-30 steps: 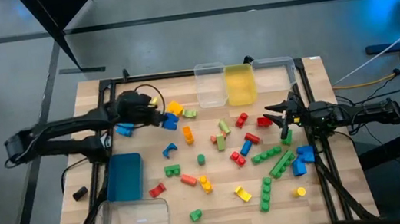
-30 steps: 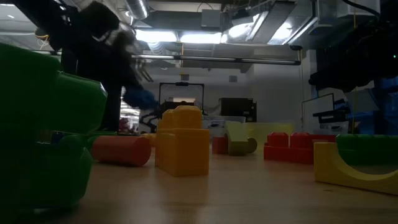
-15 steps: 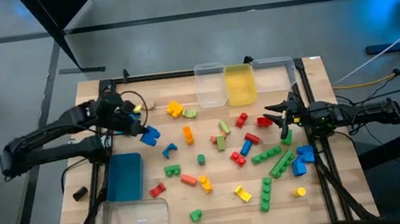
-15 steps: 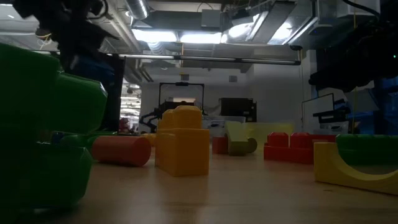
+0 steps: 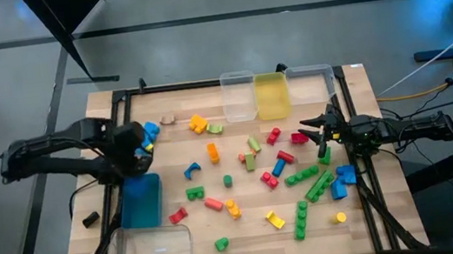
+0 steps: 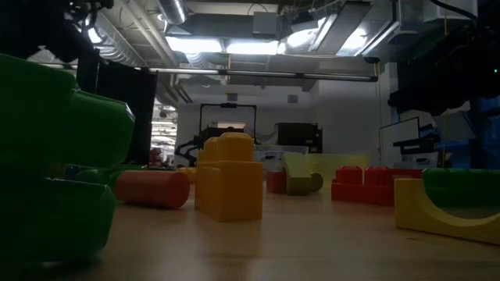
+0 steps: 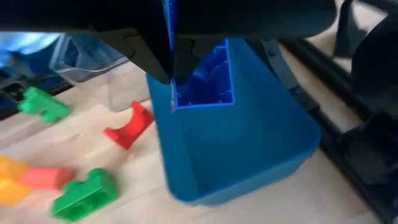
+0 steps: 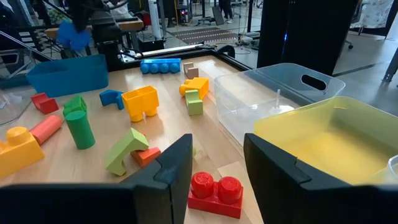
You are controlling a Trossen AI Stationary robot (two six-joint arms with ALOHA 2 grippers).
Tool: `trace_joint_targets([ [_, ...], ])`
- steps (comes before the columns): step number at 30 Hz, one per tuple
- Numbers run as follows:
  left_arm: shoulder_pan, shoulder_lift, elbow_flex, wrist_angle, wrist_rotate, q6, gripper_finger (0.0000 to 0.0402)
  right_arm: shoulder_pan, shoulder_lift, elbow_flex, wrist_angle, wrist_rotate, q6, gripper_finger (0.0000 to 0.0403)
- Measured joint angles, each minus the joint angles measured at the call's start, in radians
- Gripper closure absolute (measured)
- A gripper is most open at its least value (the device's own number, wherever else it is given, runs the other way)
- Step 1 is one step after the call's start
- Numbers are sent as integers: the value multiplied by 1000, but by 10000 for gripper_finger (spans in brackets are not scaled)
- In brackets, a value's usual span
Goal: Sort blocks by size
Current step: Put the blue 2 stud game piece into the blue bin, then put the yellow 2 stud game piece into the blue bin
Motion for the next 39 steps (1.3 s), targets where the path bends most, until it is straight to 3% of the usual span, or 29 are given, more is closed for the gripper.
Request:
trace_joint_targets([
  [12,-82,137,0,-4,-9,-25,386,0,0,0,0,0,0,256],
  [22,-87,209,0,3,-11,48,295,0,0,0,0,0,0,256],
  [26,-87,213,0,17,-11,101,275,0,0,0,0,0,0,256],
  [33,-86,209,0,158,-11,95,273,0,0,0,0,0,0,256],
  [39,-86,209,0,384,-11,90,272,0,0,0,0,0,0,256],
])
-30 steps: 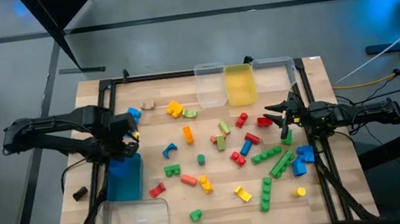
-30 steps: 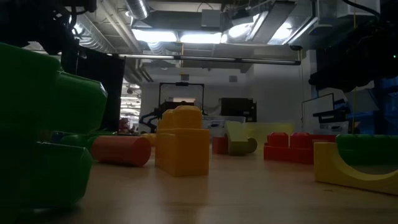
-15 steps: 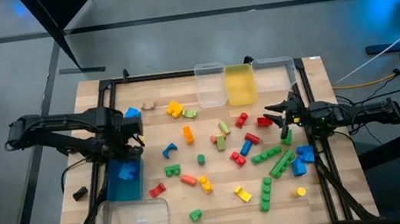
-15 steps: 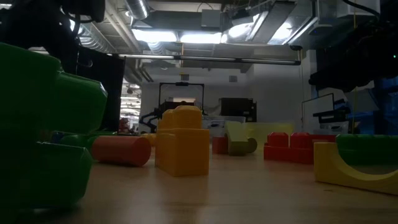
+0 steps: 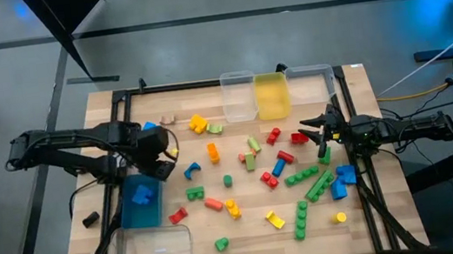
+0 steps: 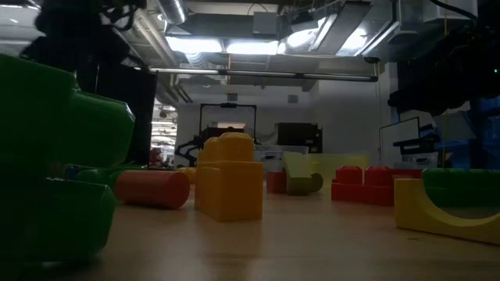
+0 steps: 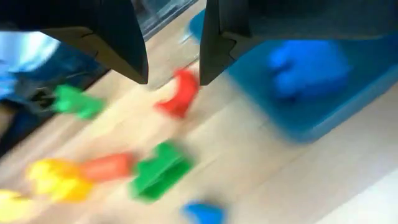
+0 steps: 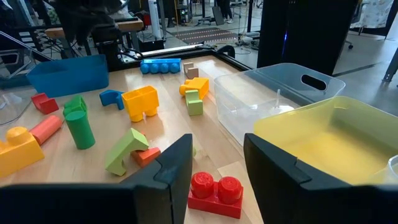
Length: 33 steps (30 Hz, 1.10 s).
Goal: Sort blocks by size
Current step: Put the yellow 2 stud game piece into the blue bin
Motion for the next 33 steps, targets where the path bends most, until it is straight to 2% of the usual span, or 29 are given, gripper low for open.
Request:
trace_joint_targets([
  [4,0,0,0,172,-45,-7,272,0,0,0,0,0,0,256],
  [10,0,25,0,352,-349,-99,272,0,0,0,0,0,0,256],
  [12,1,55,0,384,-397,-163,272,0,0,0,0,0,0,256],
  [20,27,278,-1,437,-405,-300,272,0,0,0,0,0,0,256],
  [28,123,412,0,652,-405,-246,272,0,0,0,0,0,0,256],
  [33,162,450,0,663,-380,-255,272,0,0,0,0,0,0,256],
])
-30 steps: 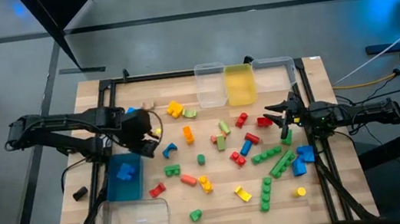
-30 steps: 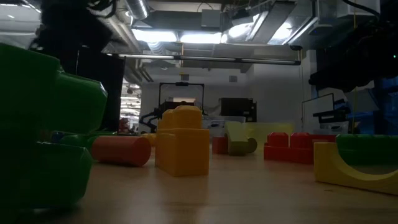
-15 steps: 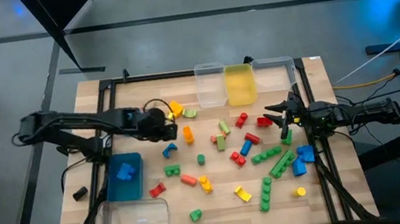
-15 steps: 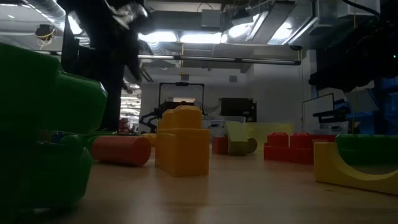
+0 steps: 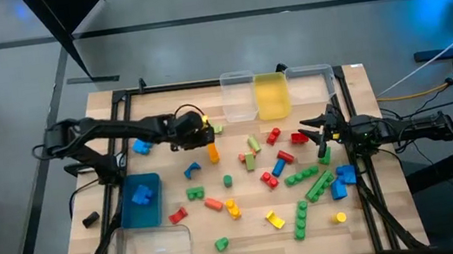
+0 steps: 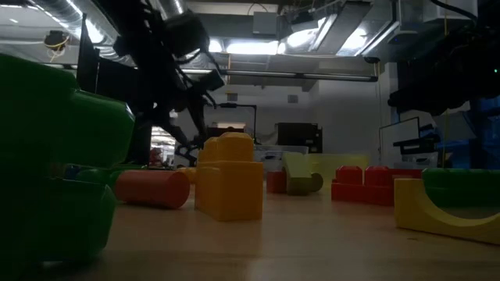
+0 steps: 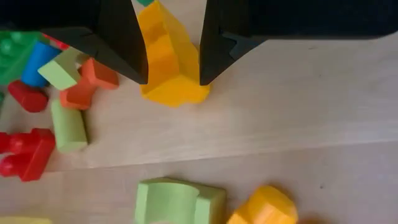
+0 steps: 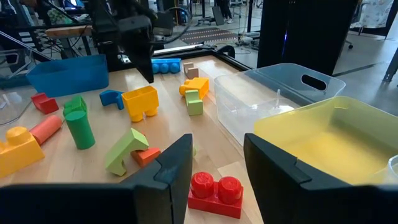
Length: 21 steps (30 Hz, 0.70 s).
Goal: Sort blocks by size
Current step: Put the yellow 2 stud game piece into the blue bin
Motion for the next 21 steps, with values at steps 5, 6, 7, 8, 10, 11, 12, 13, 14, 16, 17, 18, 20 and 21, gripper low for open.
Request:
trace_joint_targets([
  [5,-3,1,0,2,17,-3,272,0,0,0,0,0,0,256],
  [6,-6,1,0,0,17,-3,272,0,0,0,0,0,0,256],
  [7,-8,1,0,1,17,-3,272,0,0,0,0,0,0,256],
  [8,-12,4,0,3,17,-3,272,0,0,0,0,0,0,256],
  [10,-19,17,0,5,19,-16,272,0,0,0,0,0,0,256],
  [11,-24,25,0,2,21,-23,272,0,0,0,0,0,0,256],
  [12,-28,32,0,6,21,-27,272,0,0,0,0,0,0,256],
  [13,-32,36,0,16,21,-26,272,0,0,0,-1,0,0,256],
  [14,-34,45,0,21,21,-25,272,0,0,0,0,0,0,256],
  [16,-34,61,0,23,22,-28,273,0,0,0,-1,0,0,256],
  [17,-34,69,0,27,22,-30,272,0,0,0,-1,0,0,256],
  [18,-33,77,0,32,21,-31,272,0,0,0,-1,0,0,256],
  [20,-29,94,0,40,21,-30,272,0,0,0,-1,0,-1,256],
  [21,-26,103,0,46,21,-30,272,0,0,0,-1,0,-1,256],
])
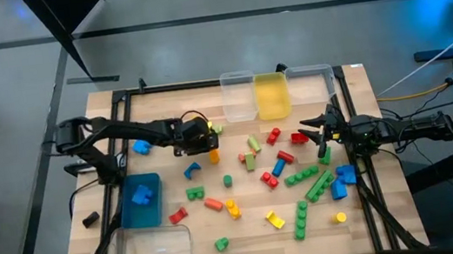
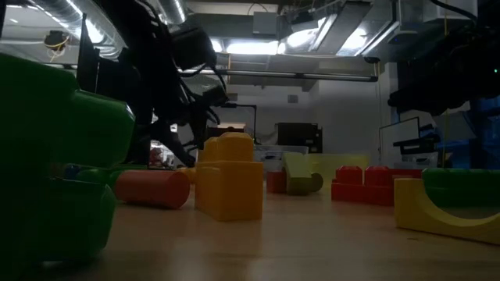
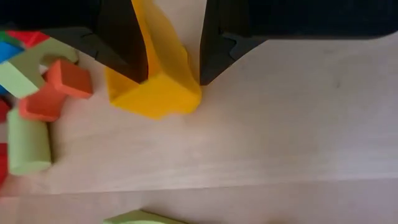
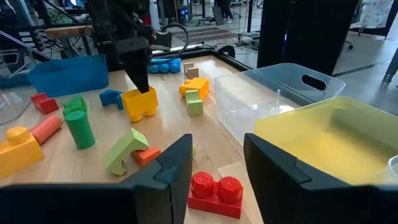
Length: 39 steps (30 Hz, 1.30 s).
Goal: Sort blocks by size
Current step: Put the yellow 2 stud game piece into the blue bin
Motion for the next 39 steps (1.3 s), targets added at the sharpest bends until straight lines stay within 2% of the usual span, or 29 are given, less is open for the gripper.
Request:
trace_joint_targets([
  [6,16,38,0,10,16,28,280,0,0,0,0,0,0,256],
  [9,17,42,0,13,29,53,310,0,0,0,0,0,0,256],
  [14,17,41,0,18,29,117,385,0,0,0,-1,0,0,256],
  [17,18,41,0,60,33,153,391,0,0,0,-1,0,0,256],
  [23,49,13,42,81,169,279,395,0,0,0,0,0,0,256],
  [28,76,-74,73,51,361,407,397,0,0,0,0,0,1,256],
  [31,82,-157,90,-69,463,434,397,0,0,0,0,0,2,256],
  [35,59,-288,122,-367,575,479,398,0,0,0,0,0,2,256],
  [39,8,-416,139,-695,597,457,396,0,0,0,1,0,3,256],
])
